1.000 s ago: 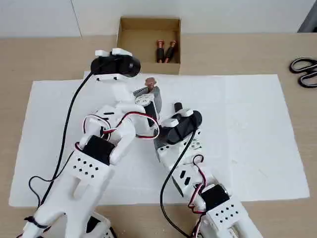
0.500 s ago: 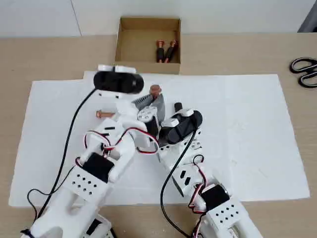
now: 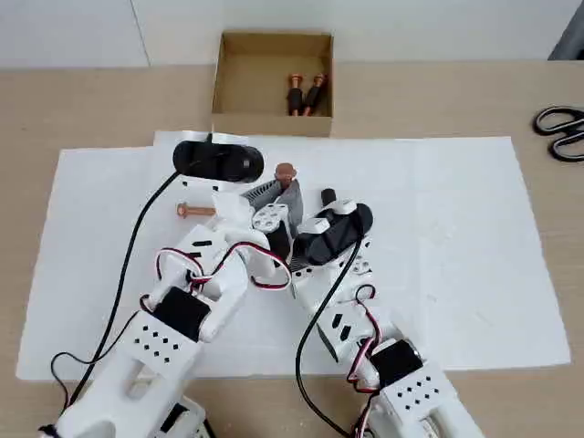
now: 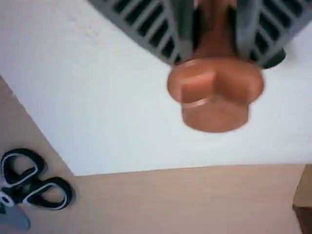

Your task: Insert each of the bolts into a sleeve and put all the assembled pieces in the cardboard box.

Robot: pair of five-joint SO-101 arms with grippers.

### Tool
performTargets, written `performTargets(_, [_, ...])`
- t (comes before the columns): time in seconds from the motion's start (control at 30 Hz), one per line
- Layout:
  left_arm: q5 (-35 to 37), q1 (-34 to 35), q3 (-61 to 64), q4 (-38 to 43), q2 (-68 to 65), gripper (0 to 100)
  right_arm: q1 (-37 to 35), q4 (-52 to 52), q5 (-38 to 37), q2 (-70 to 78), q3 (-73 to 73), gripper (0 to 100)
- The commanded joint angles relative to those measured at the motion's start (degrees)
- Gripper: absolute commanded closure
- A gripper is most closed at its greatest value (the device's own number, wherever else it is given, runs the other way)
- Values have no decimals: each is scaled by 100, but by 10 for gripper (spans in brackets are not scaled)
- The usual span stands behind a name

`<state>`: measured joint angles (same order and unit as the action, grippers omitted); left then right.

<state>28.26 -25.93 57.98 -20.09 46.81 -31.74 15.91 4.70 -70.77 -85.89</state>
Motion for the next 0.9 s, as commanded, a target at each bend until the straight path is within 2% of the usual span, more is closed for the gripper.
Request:
performTargets(0.0, [-132, -26, 57, 475, 185, 994, -119, 13, 62, -163, 97, 995])
performTargets(0.27, [-220, -35, 101, 440, 185, 994, -171, 13, 62, -163, 97, 995])
performTargets(0.87, [-211, -53, 127, -246, 220, 994, -154, 13, 62, -163, 97, 995])
